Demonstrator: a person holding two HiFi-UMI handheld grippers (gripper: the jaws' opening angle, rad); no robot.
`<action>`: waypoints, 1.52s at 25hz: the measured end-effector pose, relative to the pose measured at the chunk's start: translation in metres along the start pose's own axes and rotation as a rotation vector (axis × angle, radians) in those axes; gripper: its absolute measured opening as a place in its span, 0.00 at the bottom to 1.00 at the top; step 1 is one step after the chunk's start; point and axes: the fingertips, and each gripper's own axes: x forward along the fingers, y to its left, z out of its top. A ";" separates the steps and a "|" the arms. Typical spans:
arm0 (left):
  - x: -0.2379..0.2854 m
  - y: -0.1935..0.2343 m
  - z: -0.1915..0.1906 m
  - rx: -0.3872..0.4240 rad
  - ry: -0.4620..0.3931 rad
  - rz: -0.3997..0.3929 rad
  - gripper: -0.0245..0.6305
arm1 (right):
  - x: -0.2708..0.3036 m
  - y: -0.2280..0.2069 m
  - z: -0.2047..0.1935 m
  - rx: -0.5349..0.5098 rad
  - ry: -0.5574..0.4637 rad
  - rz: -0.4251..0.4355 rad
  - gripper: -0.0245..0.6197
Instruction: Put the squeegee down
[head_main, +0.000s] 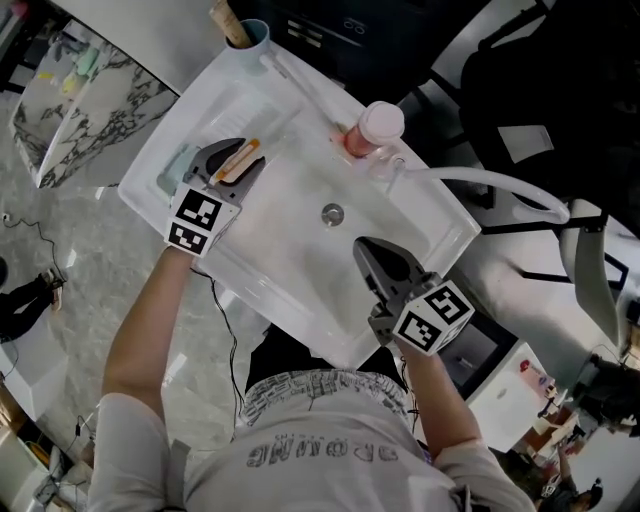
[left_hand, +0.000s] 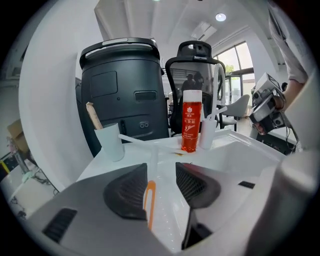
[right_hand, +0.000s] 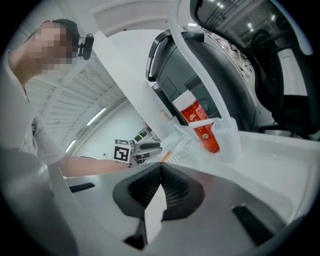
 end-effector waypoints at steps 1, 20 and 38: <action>-0.005 -0.003 0.005 0.001 -0.011 0.005 0.33 | -0.002 0.002 0.001 -0.004 -0.004 0.003 0.05; -0.099 -0.060 0.045 -0.080 -0.133 0.103 0.33 | -0.032 0.053 0.015 -0.101 -0.045 0.064 0.05; -0.182 -0.088 0.100 -0.113 -0.298 0.145 0.24 | -0.033 0.088 0.037 -0.143 -0.090 0.075 0.05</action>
